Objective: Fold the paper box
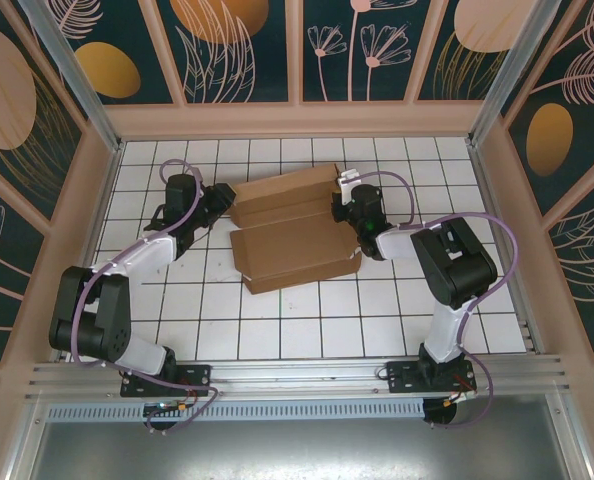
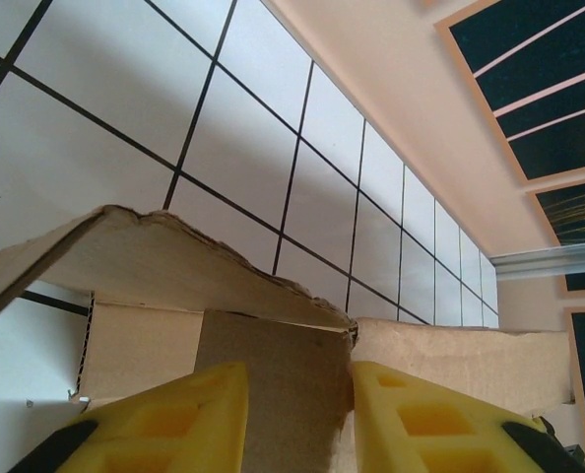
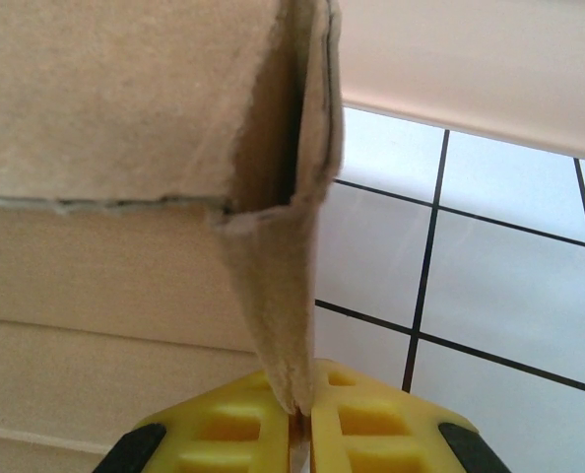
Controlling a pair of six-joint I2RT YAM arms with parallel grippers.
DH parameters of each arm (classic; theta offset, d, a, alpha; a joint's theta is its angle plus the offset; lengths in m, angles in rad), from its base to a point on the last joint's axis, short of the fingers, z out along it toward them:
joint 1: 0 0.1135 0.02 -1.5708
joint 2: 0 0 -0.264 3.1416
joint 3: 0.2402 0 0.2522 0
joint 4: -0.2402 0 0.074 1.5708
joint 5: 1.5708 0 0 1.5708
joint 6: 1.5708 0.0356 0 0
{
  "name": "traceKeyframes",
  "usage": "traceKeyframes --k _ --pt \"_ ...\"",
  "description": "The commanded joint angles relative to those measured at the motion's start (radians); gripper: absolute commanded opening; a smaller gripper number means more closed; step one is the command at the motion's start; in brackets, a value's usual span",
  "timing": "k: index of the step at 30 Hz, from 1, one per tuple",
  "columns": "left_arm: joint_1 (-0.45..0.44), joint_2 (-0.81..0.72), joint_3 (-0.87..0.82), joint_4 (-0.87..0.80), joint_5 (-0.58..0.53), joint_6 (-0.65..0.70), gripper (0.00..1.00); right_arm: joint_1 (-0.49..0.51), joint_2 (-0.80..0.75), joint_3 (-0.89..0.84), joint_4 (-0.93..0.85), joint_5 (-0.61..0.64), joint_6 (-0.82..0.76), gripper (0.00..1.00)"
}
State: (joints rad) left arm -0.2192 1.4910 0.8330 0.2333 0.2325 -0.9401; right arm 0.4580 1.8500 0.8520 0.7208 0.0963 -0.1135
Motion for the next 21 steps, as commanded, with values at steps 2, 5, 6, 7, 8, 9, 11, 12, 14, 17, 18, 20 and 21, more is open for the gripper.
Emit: traceKeyframes --k 2,5,6,7,8,9,11,12,14,17,18,20,21 --pt "-0.001 -0.057 -0.040 -0.111 -0.070 0.010 0.41 0.000 -0.040 -0.002 -0.015 0.002 0.026 0.10" --pt "-0.001 -0.112 -0.024 -0.153 -0.108 0.032 0.49 -0.001 -0.041 0.002 -0.024 0.005 0.025 0.10" --pt "-0.001 -0.131 -0.020 -0.160 -0.119 0.042 0.51 -0.002 -0.043 0.002 -0.023 0.006 0.025 0.11" --pt "-0.001 -0.146 -0.017 -0.164 -0.127 0.049 0.54 -0.001 -0.044 0.002 -0.025 0.007 0.025 0.11" --pt "0.000 -0.158 -0.015 -0.167 -0.137 0.058 0.56 -0.002 -0.043 0.001 -0.026 0.006 0.025 0.11" --pt "0.001 -0.170 -0.015 -0.173 -0.147 0.064 0.56 -0.002 -0.043 0.002 -0.027 0.005 0.025 0.11" --pt "0.000 -0.187 -0.030 -0.165 -0.145 0.061 0.56 -0.002 -0.047 0.001 -0.031 0.001 0.026 0.11" --pt "0.000 -0.190 -0.042 -0.145 -0.128 0.053 0.54 -0.002 -0.048 -0.001 -0.030 0.000 0.026 0.11" --pt "0.001 -0.176 -0.057 -0.132 -0.099 0.039 0.44 -0.002 -0.050 -0.004 -0.030 0.003 0.026 0.11" --pt "-0.002 -0.136 -0.070 -0.118 -0.050 0.048 0.25 -0.002 -0.052 -0.009 -0.030 0.001 0.025 0.11" --pt "-0.006 -0.123 -0.069 -0.122 -0.044 0.057 0.19 -0.002 -0.051 -0.008 -0.031 0.002 0.025 0.10" --pt "-0.020 -0.101 -0.057 -0.157 -0.058 0.074 0.12 -0.002 -0.052 -0.008 -0.032 0.003 0.025 0.10" --pt "-0.029 -0.093 -0.054 -0.165 -0.060 0.079 0.09 -0.002 -0.051 -0.007 -0.034 0.002 0.024 0.11"
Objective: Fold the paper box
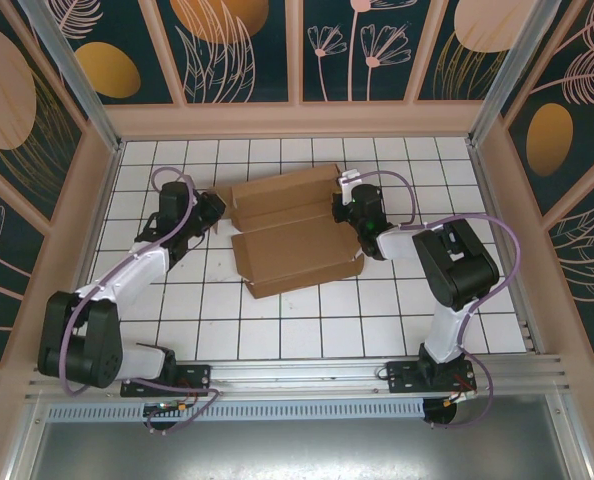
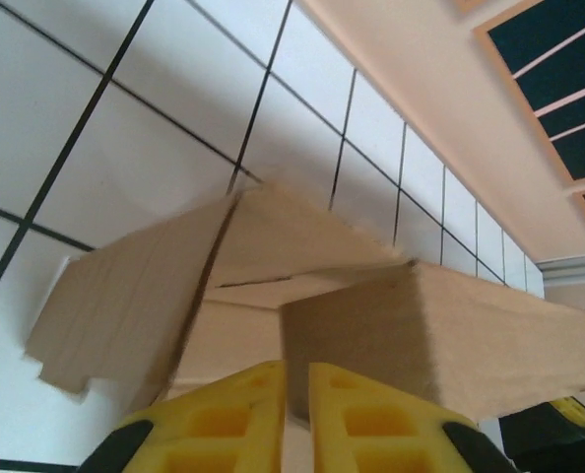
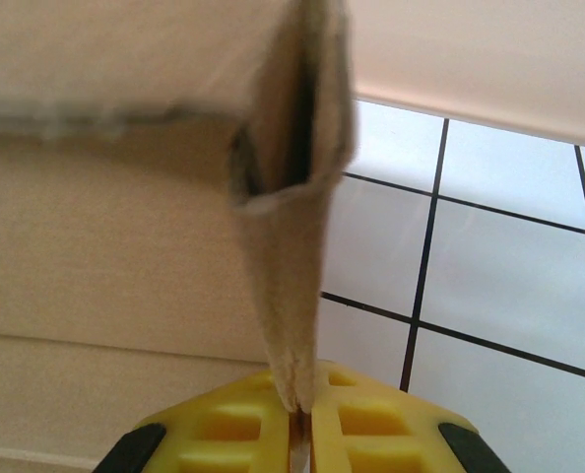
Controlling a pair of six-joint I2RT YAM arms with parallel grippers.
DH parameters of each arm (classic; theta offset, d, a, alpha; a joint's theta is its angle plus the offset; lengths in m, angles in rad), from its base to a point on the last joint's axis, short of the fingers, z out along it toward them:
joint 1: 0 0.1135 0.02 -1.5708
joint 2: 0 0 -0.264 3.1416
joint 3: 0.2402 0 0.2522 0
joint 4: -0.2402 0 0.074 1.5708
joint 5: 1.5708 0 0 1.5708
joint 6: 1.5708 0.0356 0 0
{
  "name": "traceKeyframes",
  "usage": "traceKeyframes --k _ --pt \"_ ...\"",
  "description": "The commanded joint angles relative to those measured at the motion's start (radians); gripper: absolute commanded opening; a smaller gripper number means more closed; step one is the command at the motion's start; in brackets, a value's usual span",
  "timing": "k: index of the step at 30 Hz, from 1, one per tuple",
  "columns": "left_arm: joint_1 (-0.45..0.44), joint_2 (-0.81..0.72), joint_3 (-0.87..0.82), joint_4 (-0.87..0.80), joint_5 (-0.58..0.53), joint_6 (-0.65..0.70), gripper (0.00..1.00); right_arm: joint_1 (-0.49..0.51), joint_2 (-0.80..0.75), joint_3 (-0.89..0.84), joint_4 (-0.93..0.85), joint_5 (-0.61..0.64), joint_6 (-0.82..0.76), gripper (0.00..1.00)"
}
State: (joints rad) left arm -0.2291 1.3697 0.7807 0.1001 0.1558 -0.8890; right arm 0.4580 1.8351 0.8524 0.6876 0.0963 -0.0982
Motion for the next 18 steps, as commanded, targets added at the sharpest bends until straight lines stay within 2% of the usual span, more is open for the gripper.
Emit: traceKeyframes --k 1,7,10,15,18 --pt "-0.028 0.032 -0.002 -0.036 0.012 0.031 0.08 -0.002 -0.037 -0.006 -0.002 0.002 0.008 0.10" --pt "-0.063 0.091 0.025 -0.082 -0.034 0.042 0.05 -0.002 -0.032 0.010 -0.013 -0.003 0.011 0.10" --pt "-0.060 0.117 0.054 -0.125 -0.099 0.043 0.03 0.000 -0.031 0.017 -0.022 0.000 0.010 0.10" --pt "-0.017 0.126 0.065 -0.157 -0.151 0.022 0.07 -0.002 -0.034 0.023 -0.037 -0.001 -0.001 0.10" --pt "0.012 0.147 0.068 -0.124 -0.129 0.009 0.08 -0.002 -0.031 0.026 -0.036 -0.004 -0.003 0.10"
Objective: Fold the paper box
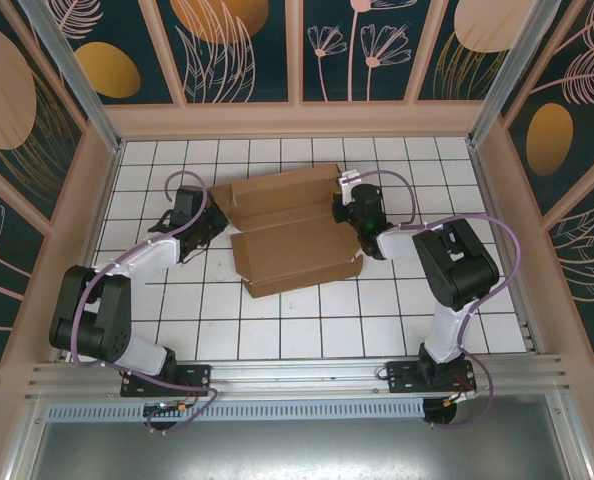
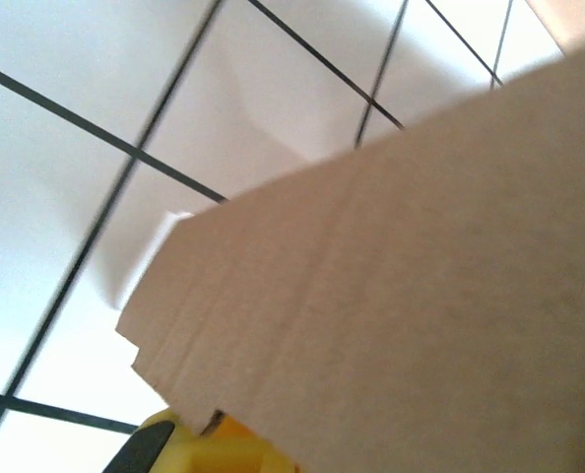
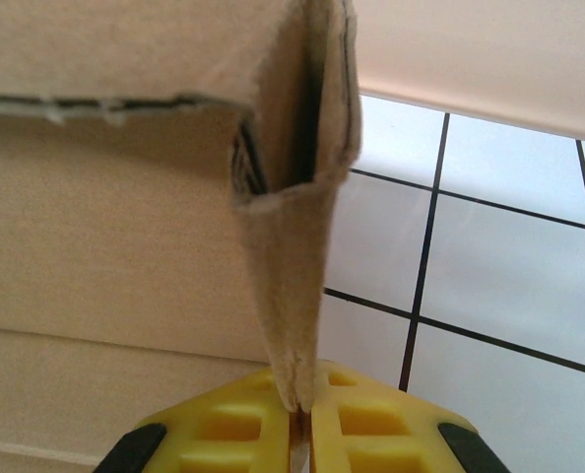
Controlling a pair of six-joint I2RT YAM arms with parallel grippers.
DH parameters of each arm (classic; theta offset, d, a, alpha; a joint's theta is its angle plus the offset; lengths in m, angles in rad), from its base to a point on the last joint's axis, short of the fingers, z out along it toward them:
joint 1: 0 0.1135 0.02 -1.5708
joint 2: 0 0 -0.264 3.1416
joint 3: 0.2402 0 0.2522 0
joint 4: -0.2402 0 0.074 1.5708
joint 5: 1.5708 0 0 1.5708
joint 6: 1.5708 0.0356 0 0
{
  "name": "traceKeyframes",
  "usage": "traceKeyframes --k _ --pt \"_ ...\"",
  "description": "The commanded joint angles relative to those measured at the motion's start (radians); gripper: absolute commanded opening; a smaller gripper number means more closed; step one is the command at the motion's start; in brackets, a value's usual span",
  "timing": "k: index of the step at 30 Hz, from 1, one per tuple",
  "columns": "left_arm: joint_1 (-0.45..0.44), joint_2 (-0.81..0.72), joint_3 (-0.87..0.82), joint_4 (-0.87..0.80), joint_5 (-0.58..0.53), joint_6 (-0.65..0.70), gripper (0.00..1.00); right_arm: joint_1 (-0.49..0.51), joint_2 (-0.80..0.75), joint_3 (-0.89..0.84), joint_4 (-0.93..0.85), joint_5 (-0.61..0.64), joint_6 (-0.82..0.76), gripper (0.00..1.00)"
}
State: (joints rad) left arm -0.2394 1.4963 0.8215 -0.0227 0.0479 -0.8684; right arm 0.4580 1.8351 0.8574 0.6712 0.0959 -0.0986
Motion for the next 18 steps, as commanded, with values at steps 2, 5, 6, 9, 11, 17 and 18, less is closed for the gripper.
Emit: traceKeyframes --k 2,5,6,9,11,17,18 --pt "0.023 0.058 0.052 0.008 -0.023 -0.008 0.09 -0.002 -0.026 0.027 -0.023 -0.010 -0.001 0.10" --pt "0.026 0.136 0.106 0.023 0.001 -0.005 0.10 -0.002 -0.016 0.038 -0.032 -0.021 -0.001 0.10" --pt "0.026 0.160 0.125 0.023 0.007 -0.007 0.11 -0.002 -0.015 0.040 -0.035 -0.024 0.000 0.10" --pt "0.028 0.211 0.146 0.040 0.007 -0.049 0.15 -0.002 -0.013 0.044 -0.035 -0.025 0.002 0.10" --pt "0.036 0.211 0.137 0.080 0.005 -0.106 0.18 -0.002 -0.012 0.047 -0.038 -0.025 0.005 0.10" --pt "0.052 0.255 0.187 0.073 -0.032 -0.116 0.32 -0.001 -0.007 0.064 -0.056 -0.045 0.014 0.10" --pt "0.054 0.257 0.189 0.072 -0.035 -0.123 0.35 -0.001 -0.007 0.065 -0.056 -0.045 0.016 0.10"
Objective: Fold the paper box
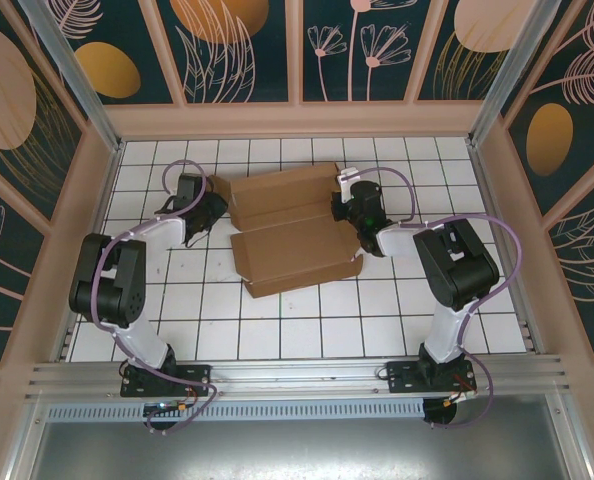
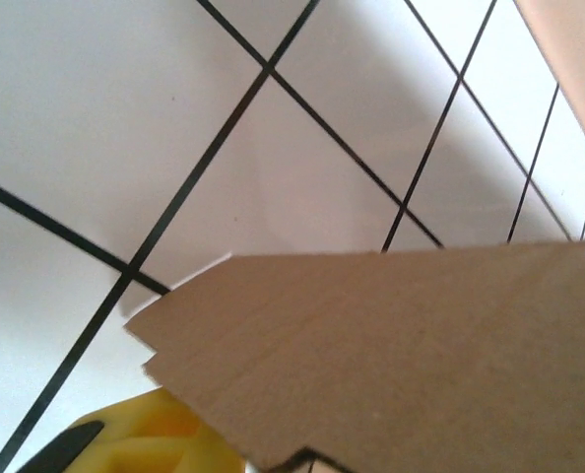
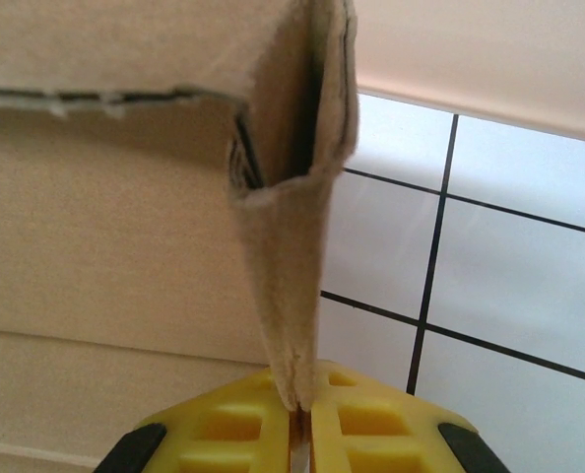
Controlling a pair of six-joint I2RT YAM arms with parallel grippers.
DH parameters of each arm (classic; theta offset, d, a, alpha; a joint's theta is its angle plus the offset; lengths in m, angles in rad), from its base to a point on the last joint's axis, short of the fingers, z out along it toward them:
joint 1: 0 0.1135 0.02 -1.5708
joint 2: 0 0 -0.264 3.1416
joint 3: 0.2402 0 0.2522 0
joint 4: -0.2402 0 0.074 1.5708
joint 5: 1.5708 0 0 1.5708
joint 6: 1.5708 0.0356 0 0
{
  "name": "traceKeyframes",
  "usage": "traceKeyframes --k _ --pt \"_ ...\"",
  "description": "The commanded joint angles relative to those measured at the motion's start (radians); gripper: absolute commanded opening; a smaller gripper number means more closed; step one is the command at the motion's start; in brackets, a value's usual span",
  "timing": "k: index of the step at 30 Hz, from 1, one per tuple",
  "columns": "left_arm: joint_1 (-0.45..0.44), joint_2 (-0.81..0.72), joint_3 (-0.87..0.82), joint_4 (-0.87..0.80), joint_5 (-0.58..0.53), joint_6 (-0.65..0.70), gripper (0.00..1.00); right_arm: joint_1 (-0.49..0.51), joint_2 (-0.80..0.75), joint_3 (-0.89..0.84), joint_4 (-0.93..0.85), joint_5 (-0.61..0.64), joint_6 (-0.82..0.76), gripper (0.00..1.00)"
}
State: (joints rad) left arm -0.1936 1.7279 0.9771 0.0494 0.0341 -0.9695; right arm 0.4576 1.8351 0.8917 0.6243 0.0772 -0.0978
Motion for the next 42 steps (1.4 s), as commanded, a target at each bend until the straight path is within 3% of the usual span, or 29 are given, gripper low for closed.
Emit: traceKeyframes --k 1,7,14,19,24,34,42 --pt "0.010 0.028 0.035 0.002 -0.023 -0.026 0.39 0.000 -0.006 0.030 -0.010 -0.028 0.016 0.10" --pt "0.029 0.063 0.036 0.056 0.051 -0.010 0.51 0.000 -0.007 0.023 -0.012 -0.042 0.020 0.10" --pt "0.042 0.095 0.012 0.100 0.157 0.029 0.52 -0.002 -0.004 0.027 -0.029 -0.055 0.026 0.10" --pt "0.048 0.080 -0.069 0.182 0.217 0.001 0.45 -0.002 -0.001 0.031 -0.033 -0.057 0.029 0.10" --pt "0.048 0.086 -0.096 0.215 0.264 -0.014 0.32 -0.002 0.004 0.045 -0.047 -0.057 0.029 0.10" --pt "0.049 0.032 -0.160 0.301 0.354 -0.074 0.31 -0.002 0.016 0.067 -0.073 -0.057 0.033 0.10" --pt "0.043 0.083 -0.128 0.353 0.412 -0.114 0.33 -0.002 0.025 0.082 -0.088 -0.085 0.041 0.10"
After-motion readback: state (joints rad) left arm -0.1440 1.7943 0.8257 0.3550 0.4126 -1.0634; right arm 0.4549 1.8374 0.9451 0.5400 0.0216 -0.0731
